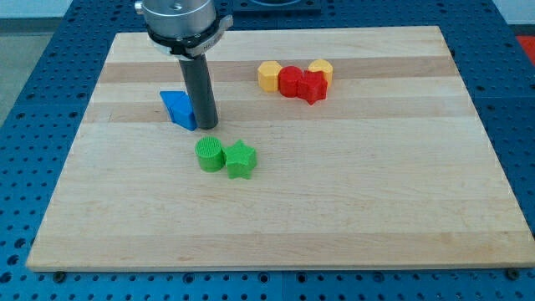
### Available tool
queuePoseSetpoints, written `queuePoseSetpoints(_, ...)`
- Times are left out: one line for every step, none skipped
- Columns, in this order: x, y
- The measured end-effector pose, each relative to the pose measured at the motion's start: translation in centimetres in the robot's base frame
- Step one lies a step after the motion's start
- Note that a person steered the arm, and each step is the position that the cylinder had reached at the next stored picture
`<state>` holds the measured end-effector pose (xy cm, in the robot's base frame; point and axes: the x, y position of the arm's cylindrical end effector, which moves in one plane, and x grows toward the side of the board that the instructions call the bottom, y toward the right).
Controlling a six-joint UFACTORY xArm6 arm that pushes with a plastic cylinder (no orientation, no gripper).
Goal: Separate the red start along with red circle form the group of blocks
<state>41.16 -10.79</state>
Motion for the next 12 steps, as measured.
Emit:
queuePoseSetpoints(0.0,0.5)
queuePoseSetpoints(-0.3,2.4)
queuePoseSetpoints(-2.0,3.7)
queuePoseSetpoints(-4.1,4.1)
queuePoseSetpoints(-6.5,4.8)
queuePoseSetpoints(-9.1,6.6)
queuePoseSetpoints(-9.7,9.7)
queuePoseSetpoints(-9.7,12.4)
queuePoseSetpoints(-10.2,13.9)
queuePoseSetpoints(-10.2,14.3)
queuePoseSetpoints(-9.8,15.1)
queuePoseSetpoints(-8.4,16.6)
